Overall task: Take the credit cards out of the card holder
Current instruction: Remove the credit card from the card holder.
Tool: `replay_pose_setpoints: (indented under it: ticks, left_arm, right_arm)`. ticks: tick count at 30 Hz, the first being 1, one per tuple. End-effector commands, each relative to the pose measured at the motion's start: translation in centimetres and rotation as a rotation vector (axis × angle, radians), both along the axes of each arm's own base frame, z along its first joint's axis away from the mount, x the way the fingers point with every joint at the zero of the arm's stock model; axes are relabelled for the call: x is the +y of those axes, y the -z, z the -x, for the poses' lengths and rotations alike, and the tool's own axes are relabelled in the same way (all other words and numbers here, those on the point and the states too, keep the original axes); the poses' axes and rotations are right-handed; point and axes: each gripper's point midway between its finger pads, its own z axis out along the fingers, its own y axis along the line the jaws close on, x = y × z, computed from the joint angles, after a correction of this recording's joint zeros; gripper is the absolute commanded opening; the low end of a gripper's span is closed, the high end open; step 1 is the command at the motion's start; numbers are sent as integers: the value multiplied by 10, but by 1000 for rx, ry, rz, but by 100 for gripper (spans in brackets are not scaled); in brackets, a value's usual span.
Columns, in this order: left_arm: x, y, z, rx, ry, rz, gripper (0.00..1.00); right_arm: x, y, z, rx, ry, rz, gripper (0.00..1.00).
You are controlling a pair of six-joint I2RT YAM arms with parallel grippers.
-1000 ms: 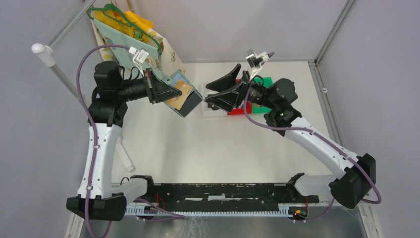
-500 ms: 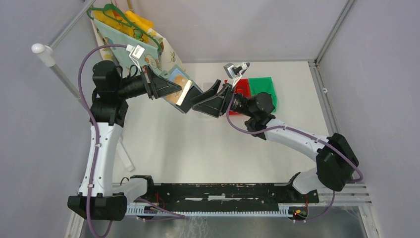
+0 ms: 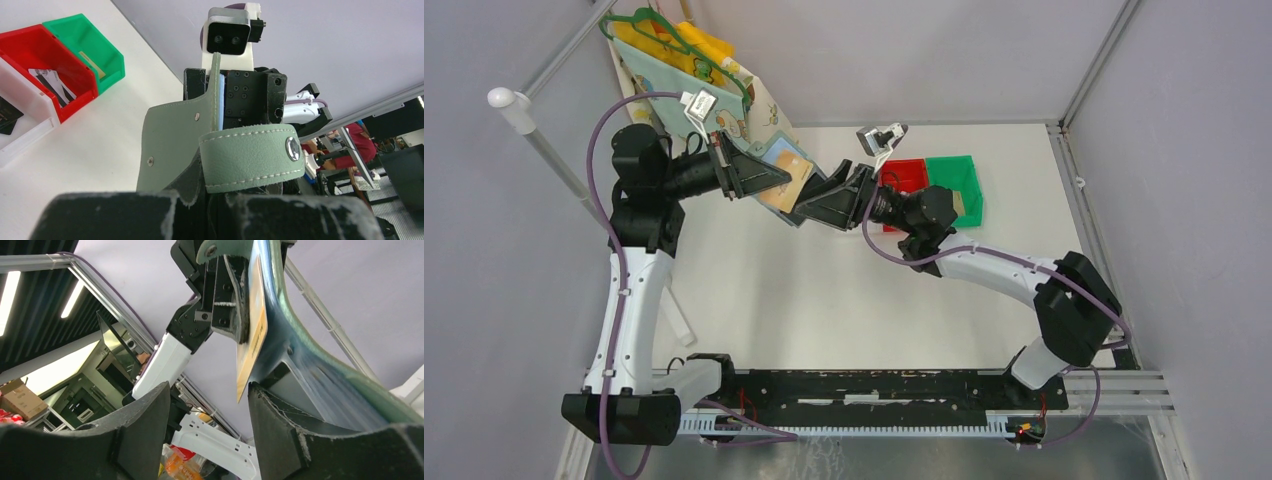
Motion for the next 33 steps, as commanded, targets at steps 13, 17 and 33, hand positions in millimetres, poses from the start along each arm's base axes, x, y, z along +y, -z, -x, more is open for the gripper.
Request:
replay_pose_setpoints:
  ticks: [13,17,33]
  left_arm:
    - [0,-10,18,-26,34,14,6]
    - [-1,-15,18,-25,50,19,19]
    - [-2,-28,21,-78,63,28,14]
  right_arm:
    - [4,-23,-3,-36,-3,-112,1]
    - [0,-17,-1,-41,15,-103,0]
    - [-9,0,-1,-22,49,-91,0]
